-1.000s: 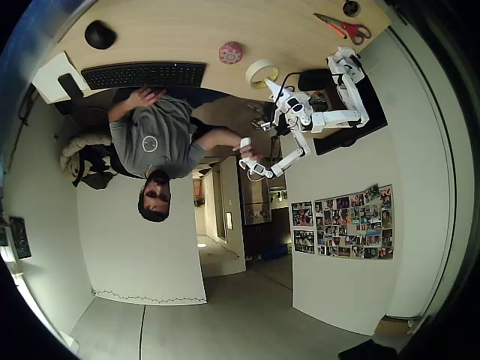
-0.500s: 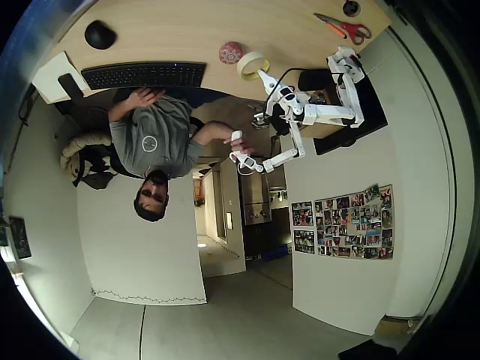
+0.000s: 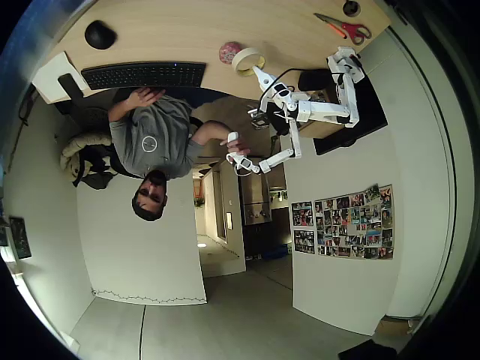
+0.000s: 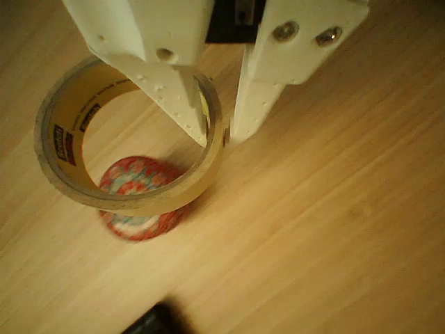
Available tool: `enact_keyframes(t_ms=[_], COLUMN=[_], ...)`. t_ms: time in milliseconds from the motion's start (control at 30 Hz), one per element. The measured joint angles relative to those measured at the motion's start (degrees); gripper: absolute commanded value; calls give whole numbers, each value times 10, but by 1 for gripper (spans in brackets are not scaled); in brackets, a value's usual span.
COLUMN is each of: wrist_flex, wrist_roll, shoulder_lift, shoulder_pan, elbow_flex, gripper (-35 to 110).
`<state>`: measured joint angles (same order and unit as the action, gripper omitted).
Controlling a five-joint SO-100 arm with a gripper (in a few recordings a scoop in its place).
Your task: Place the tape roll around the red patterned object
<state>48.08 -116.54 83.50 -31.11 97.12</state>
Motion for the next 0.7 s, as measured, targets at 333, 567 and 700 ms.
enact_keyframes(t_ms=[333, 567, 700], wrist_flex=[17, 56, 76], wrist_roll=[0, 1, 6], shoulder_lift=[-58, -119, -142], shoulder_pan=[0, 13, 14], elbow_flex=[-87, -173, -223], gripper=[0, 0, 0])
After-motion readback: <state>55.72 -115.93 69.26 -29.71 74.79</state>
